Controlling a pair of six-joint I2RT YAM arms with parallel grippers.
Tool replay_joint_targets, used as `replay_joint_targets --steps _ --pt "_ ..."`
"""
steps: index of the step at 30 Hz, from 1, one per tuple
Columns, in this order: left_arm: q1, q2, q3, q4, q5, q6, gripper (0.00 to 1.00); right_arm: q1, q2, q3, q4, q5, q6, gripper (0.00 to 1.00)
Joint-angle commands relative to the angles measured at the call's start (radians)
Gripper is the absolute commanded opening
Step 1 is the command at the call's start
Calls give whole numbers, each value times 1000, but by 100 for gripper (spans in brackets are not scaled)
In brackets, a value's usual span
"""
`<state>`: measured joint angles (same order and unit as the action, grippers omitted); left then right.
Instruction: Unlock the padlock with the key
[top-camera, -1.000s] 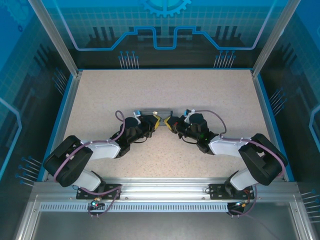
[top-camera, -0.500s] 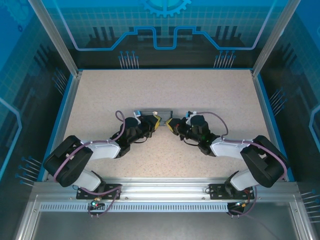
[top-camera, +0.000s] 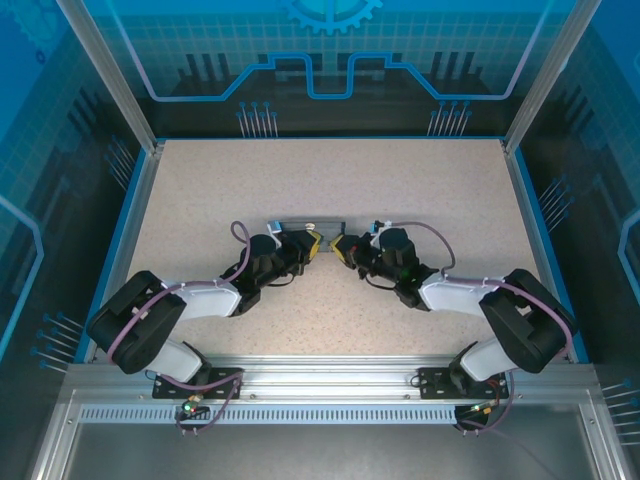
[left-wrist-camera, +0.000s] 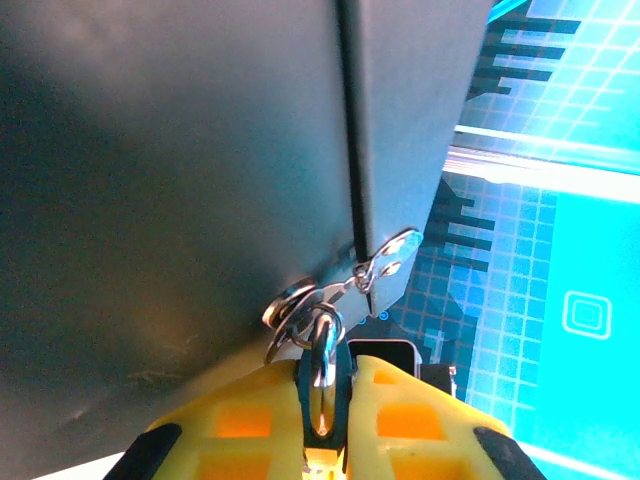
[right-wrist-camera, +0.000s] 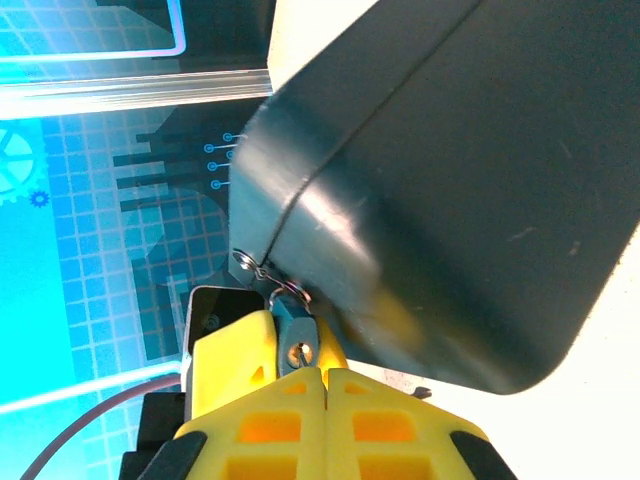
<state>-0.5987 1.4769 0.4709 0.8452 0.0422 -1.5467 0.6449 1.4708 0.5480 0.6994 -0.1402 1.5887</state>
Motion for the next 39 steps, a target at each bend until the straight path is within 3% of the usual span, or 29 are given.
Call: replay_joint_targets --steps 1,9,20,39 --pt "-5 11 1 64 14 -7 0 -14 20 39 -1 -6 -22 0" --pt "-6 17 0 69 12 -8 0 -16 24 38 1 -11 -23 0" --pt "-7 34 -3 84 12 -11 0 -28 -82 -56 -48 21 -36 0" --pt "-12 38 4 89 13 -13 0 -19 -5 22 -26 -7 -33 0"
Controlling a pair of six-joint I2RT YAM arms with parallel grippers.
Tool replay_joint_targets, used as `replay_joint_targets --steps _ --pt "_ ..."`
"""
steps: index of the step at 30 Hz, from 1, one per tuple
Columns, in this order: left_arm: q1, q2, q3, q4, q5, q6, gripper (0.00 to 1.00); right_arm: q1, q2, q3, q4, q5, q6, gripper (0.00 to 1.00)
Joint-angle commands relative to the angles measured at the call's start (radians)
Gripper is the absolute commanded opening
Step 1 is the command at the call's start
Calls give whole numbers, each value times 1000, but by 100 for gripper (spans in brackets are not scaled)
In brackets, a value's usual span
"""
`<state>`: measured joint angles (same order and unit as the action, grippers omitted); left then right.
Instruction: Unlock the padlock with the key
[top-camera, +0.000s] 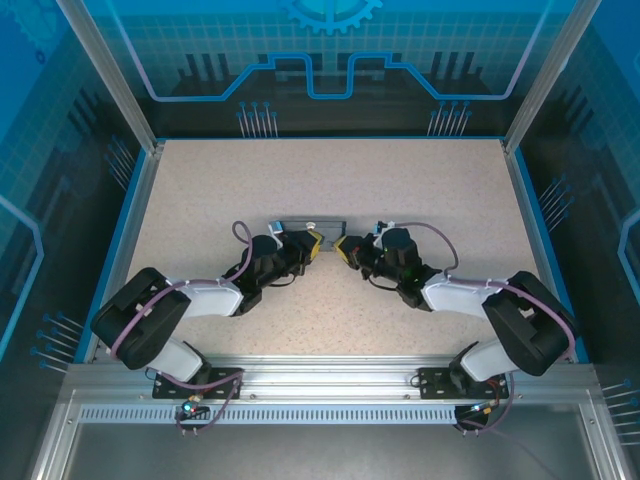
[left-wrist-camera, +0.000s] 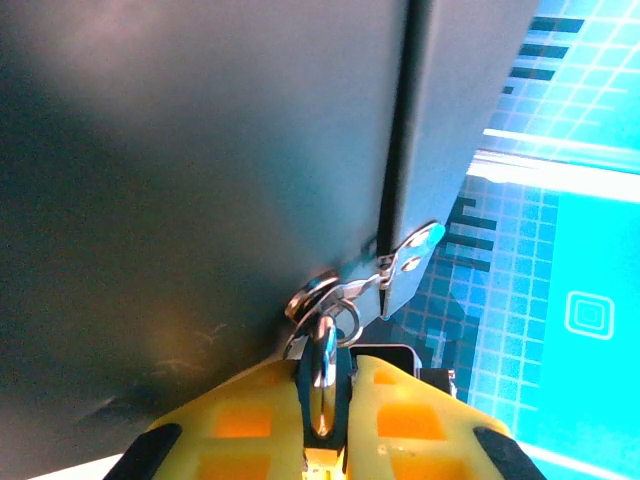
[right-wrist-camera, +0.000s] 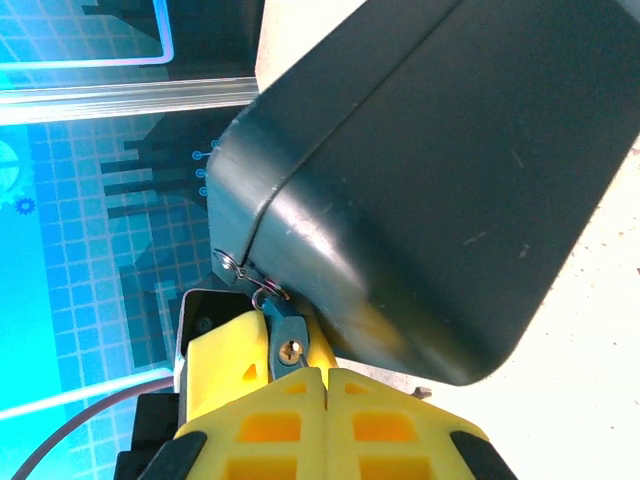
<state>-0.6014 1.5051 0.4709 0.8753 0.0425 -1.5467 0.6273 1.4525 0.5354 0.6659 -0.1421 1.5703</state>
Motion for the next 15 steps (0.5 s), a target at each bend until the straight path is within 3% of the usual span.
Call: replay_joint_targets --steps 1,15 --pt "-11 9 3 61 13 -16 0 -2 16 37 8 -5 -15 0" --pt "-11 9 5 64 10 -18 0 10 34 48 13 -6 -12 0"
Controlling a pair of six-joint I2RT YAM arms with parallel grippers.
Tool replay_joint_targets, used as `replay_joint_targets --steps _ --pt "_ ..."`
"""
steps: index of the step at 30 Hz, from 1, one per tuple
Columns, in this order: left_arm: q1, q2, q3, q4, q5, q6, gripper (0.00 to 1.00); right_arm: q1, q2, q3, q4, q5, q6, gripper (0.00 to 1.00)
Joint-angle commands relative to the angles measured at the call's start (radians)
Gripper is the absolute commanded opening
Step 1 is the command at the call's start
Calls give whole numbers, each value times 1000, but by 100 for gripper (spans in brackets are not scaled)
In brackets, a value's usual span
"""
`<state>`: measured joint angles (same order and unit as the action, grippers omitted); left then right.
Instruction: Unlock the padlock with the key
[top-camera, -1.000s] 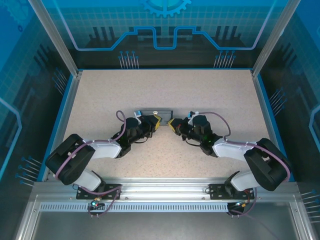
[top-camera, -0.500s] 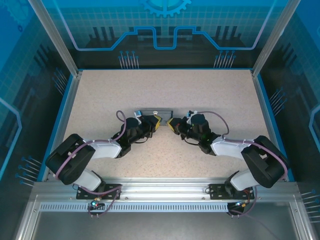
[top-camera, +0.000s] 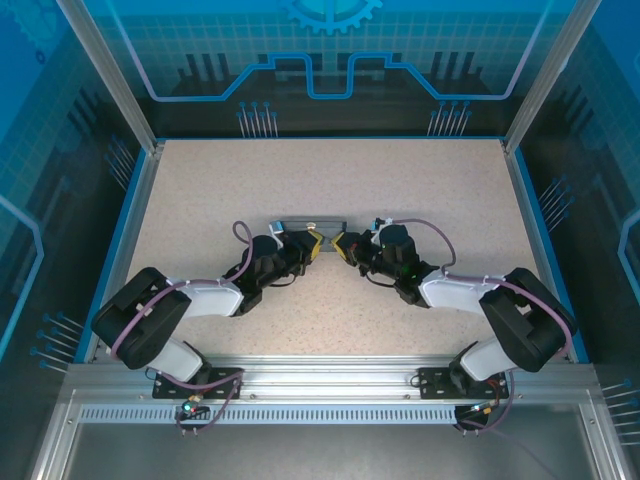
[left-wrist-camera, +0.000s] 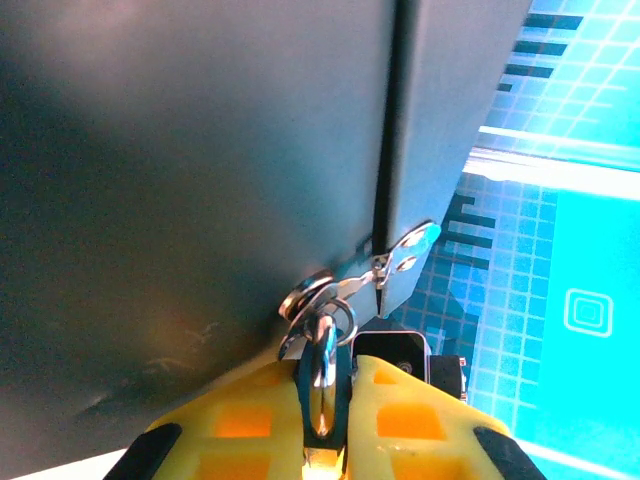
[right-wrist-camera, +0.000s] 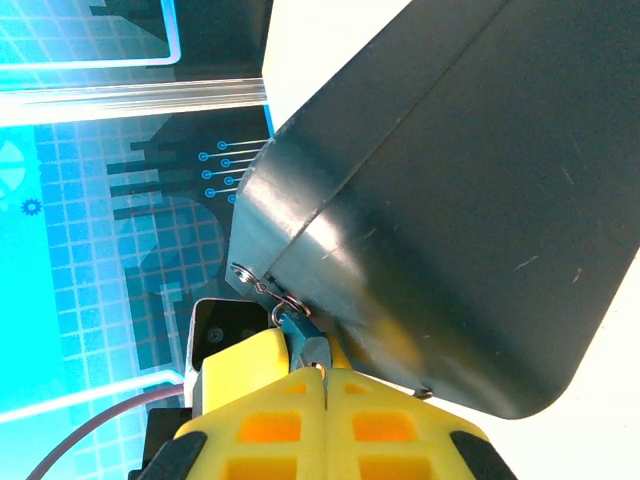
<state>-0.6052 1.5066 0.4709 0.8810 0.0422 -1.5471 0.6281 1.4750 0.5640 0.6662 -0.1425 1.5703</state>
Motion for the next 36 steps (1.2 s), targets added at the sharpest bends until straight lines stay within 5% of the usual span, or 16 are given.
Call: replay_joint_targets --steps 1,28,36 --pt "-7 9 5 58 11 -17 0 10 12 16 12 -4 -12 0" --pt "-7 15 2 66 12 -16 0 21 30 34 18 -8 -7 0" --pt "-8 18 -5 77 6 -17 0 16 -28 9 -107 -9 -45 0"
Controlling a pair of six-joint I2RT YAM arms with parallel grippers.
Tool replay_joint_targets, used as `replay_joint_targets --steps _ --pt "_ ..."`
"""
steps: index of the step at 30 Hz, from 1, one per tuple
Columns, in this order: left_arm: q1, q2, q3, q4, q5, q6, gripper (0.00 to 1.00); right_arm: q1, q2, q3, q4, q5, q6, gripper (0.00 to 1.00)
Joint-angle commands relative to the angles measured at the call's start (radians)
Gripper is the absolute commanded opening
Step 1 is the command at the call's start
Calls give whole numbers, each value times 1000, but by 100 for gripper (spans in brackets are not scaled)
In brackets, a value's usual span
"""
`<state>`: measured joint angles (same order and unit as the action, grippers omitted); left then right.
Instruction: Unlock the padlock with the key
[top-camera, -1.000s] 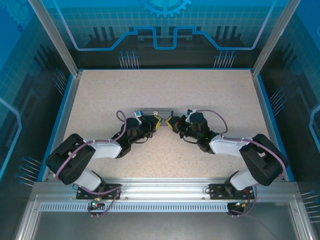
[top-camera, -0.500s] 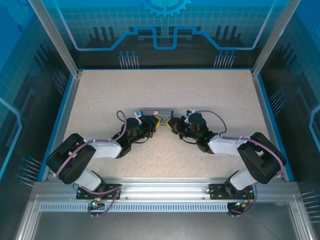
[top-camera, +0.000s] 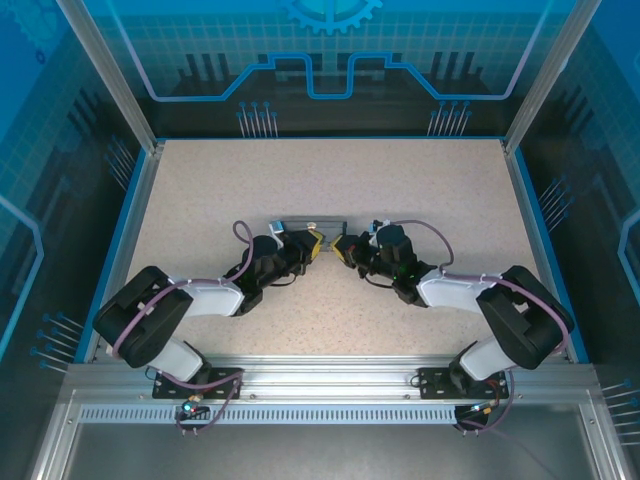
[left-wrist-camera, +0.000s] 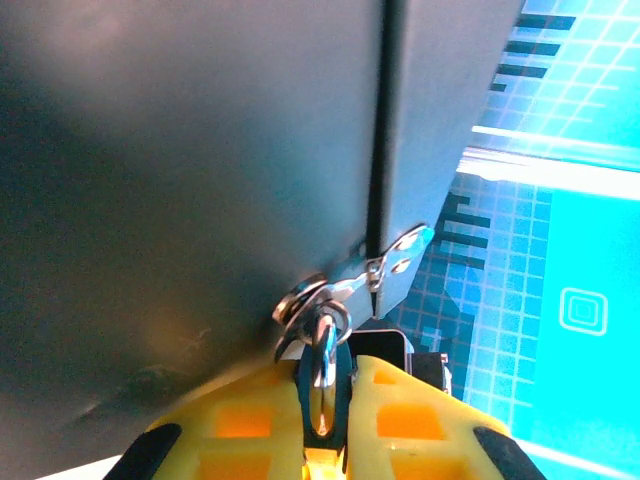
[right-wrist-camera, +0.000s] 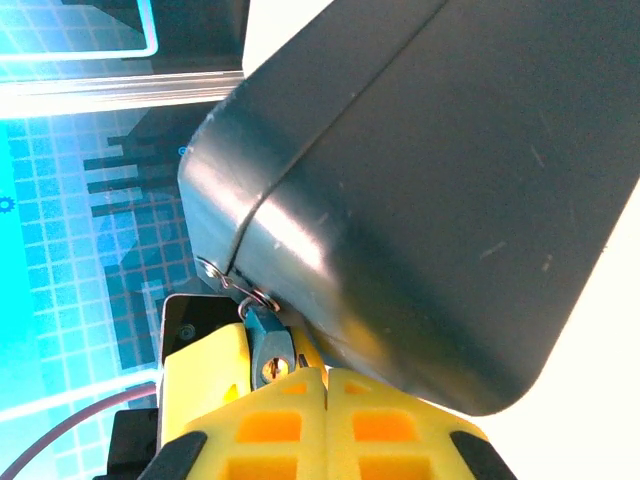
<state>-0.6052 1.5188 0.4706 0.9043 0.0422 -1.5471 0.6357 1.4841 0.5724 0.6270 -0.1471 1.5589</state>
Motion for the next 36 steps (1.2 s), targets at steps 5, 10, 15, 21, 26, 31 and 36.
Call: replay_joint_targets --steps 5,10,15,21,26,31,36 --pt "-7 11 -10 58 1 -18 0 8 -61 -24 -101 -5 -36 0" --pt "-8 12 -9 60 2 -18 0 7 -64 -11 -104 -7 -37 0" --pt "-7 13 -7 58 3 -17 0 7 -52 13 -100 -14 -39 0" --pt "-8 18 -7 58 5 -19 0 6 -45 34 -100 -16 -40 0" --pt "-8 18 -4 60 7 -18 0 7 -33 50 -96 -18 -39 0" --pt "-8 21 -3 65 9 -19 0 7 -17 62 -93 -16 -37 0" --pt "-10 24 1 67 10 -22 0 7 -1 72 -78 -16 -33 0"
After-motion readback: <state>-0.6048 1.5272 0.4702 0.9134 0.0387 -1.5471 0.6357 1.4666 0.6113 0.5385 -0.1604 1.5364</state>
